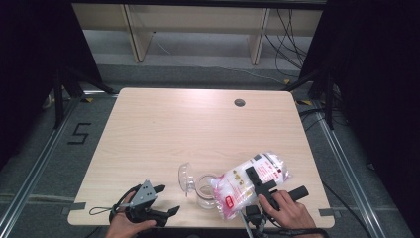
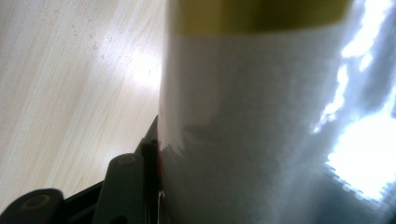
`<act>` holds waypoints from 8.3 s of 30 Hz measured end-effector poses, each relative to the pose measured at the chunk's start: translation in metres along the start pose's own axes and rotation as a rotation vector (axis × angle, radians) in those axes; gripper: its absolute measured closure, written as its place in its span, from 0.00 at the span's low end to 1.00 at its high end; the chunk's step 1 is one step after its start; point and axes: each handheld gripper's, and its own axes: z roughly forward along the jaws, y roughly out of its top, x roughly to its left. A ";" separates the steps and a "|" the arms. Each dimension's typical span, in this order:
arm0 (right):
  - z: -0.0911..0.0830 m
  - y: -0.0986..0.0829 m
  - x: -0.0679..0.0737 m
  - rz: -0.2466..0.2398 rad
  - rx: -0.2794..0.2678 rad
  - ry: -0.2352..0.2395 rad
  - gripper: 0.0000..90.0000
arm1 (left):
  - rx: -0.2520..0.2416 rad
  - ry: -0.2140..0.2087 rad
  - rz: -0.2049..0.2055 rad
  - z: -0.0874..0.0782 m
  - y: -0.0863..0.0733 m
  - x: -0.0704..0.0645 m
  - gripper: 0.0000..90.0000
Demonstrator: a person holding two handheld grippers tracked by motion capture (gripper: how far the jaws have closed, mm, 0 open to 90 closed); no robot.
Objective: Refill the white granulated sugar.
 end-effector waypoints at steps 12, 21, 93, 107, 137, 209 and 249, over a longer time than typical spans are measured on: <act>0.000 0.001 -0.003 -0.030 -0.015 -0.012 0.57 | 0.010 0.004 0.025 -0.001 0.000 0.002 0.18; 0.000 0.001 -0.002 -0.029 -0.024 -0.014 0.58 | 0.009 0.004 -0.005 -0.001 0.000 -0.001 0.18; 0.000 0.002 -0.004 -0.028 -0.030 -0.029 0.59 | 0.012 -0.003 -0.003 0.000 0.000 -0.001 0.18; 0.000 0.002 -0.004 -0.024 -0.032 -0.030 0.60 | 0.010 -0.003 0.000 0.000 -0.001 -0.001 0.18; -0.001 0.001 -0.005 -0.032 -0.029 -0.027 0.60 | 0.010 0.003 -0.003 0.000 -0.001 -0.001 0.18; 0.000 -0.004 -0.001 -0.027 -0.047 -0.067 0.63 | 0.013 0.006 0.007 -0.001 0.000 0.001 0.18; 0.001 -0.010 -0.002 -0.025 -0.050 -0.070 0.65 | 0.013 0.007 -0.001 -0.001 0.000 -0.001 0.18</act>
